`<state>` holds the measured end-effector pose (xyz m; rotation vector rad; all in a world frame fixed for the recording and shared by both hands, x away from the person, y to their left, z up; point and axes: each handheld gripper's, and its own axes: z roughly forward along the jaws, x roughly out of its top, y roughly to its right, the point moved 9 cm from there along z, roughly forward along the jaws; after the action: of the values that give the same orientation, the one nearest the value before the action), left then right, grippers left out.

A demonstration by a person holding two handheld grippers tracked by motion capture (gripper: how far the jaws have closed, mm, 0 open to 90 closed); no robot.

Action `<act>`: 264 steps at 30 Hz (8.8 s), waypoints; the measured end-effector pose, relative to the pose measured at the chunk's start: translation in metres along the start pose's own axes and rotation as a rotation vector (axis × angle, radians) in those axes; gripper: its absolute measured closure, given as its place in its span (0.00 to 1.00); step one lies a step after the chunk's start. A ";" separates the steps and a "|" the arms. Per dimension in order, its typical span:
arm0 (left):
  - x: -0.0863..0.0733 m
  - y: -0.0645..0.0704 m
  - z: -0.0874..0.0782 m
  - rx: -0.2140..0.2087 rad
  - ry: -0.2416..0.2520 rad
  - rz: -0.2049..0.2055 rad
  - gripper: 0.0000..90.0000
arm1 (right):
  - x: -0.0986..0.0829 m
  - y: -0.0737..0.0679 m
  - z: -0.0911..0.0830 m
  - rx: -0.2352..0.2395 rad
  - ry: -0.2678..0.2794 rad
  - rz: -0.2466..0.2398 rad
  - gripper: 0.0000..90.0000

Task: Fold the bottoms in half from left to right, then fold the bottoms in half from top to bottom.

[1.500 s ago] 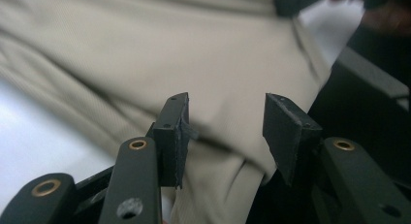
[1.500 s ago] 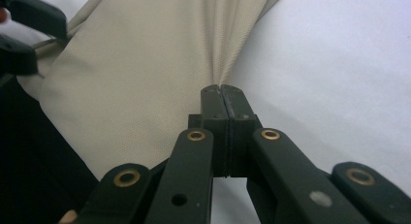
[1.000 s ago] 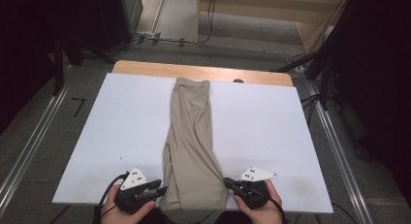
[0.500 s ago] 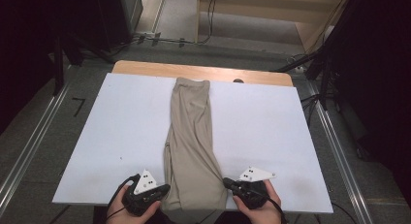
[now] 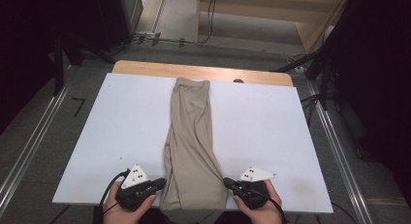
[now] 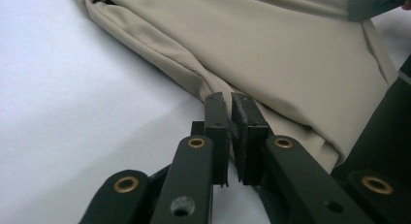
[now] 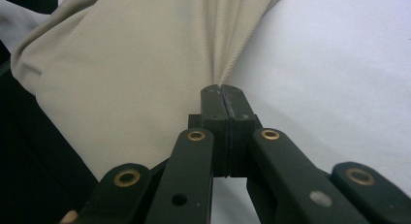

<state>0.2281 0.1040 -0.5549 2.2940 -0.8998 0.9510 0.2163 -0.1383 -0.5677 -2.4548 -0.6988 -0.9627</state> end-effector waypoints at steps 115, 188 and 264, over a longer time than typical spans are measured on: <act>0.156 -0.102 0.061 -0.180 0.156 0.050 0.00 | 0.128 0.078 0.050 0.029 0.129 -0.023 0.00; 0.190 -0.231 0.171 0.074 -0.054 -0.300 0.78 | 0.248 0.171 0.192 -0.109 0.023 0.019 0.96; 0.154 -0.048 0.023 -0.203 0.248 0.232 1.00 | 0.161 0.053 -0.008 0.075 0.419 -0.168 0.91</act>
<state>0.3552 0.0618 -0.4629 1.8827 -1.1135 1.1544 0.3453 -0.1361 -0.4582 -2.0558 -0.7805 -1.4308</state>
